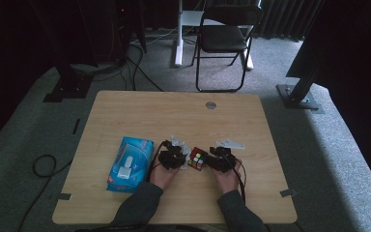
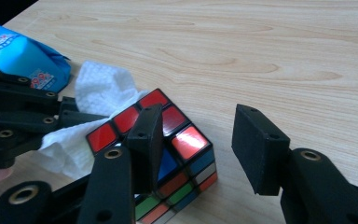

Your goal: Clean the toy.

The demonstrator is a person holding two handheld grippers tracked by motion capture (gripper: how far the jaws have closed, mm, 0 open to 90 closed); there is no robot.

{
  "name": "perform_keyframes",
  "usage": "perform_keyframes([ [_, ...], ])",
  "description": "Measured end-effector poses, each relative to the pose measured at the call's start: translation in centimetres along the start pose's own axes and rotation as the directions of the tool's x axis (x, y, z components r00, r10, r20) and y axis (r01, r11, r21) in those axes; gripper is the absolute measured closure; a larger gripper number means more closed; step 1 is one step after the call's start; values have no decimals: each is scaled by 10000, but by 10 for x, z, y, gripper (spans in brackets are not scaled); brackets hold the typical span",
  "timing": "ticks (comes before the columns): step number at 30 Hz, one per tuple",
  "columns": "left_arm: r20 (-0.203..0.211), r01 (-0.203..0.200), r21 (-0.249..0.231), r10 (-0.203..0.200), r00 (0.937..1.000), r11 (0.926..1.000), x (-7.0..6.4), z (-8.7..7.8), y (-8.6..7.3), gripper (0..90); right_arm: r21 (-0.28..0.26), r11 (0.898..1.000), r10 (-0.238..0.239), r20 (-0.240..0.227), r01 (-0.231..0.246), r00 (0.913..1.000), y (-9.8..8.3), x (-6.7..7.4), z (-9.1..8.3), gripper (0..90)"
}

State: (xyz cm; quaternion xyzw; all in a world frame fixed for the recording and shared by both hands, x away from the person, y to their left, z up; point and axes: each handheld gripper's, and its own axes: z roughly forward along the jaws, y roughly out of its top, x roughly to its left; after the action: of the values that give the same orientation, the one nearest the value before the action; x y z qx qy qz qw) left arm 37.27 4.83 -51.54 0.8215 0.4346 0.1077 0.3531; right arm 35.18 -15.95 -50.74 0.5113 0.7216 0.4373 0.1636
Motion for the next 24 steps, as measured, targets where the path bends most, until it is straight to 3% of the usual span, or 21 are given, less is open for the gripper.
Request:
perform_keyframes([
  [17, -3, -124, 20, 124, 9999, 9999, -4, -1, -2, 801, 233, 9997, -46, -277, 52, 9996, -4, 7, -5, 551],
  [24, 48, -130, -52, 130, 9999, 9999, -7, -2, -2, 802, 232, 9997, -25, -206, 30, 9998, -3, 7, -5, 642],
])
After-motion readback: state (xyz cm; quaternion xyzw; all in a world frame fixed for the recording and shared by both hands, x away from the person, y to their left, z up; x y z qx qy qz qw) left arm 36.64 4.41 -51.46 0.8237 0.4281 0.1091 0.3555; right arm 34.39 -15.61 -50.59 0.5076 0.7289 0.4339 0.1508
